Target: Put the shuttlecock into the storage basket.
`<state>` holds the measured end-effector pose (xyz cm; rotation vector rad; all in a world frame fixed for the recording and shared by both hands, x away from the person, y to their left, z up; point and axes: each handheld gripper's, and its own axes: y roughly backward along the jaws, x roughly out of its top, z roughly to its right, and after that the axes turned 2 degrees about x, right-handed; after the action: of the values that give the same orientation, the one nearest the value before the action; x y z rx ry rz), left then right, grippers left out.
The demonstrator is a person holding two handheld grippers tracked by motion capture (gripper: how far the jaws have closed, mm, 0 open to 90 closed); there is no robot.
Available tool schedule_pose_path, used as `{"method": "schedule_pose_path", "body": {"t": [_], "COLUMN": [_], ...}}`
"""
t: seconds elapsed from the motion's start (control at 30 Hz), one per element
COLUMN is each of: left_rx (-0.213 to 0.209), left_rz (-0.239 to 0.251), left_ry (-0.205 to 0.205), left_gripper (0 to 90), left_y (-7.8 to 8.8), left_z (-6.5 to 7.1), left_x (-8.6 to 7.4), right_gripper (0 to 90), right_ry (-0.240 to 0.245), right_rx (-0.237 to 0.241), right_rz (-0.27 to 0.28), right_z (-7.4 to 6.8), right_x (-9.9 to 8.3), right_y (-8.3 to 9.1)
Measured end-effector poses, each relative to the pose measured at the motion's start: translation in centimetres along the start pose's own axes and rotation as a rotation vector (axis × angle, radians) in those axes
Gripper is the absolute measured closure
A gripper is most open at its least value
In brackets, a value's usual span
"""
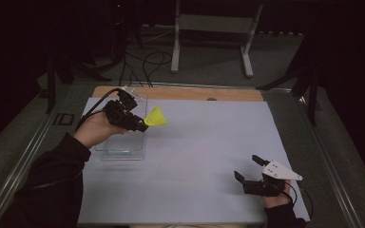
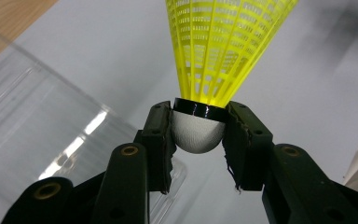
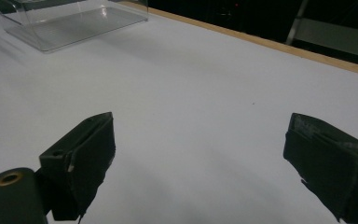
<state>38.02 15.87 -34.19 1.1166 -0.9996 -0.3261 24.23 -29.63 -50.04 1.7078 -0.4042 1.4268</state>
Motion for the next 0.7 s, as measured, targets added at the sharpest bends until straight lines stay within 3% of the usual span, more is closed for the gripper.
{"method": "schedule_pose_path", "body": {"t": [0.7], "left_rx": [0.08], "left_rz": [0.035], "left_ry": [0.12], "left_gripper": [64.0], "left_y": [2.3], "left_z": [-2.1], "left_x": [-3.7], "right_gripper": [9.1], "right_ry": [0.002], "right_rx": [0.003], "right_rz": [-0.005], "right_z": [-0.1], "right_x": [0.0], "right_y": [-0.1]}}
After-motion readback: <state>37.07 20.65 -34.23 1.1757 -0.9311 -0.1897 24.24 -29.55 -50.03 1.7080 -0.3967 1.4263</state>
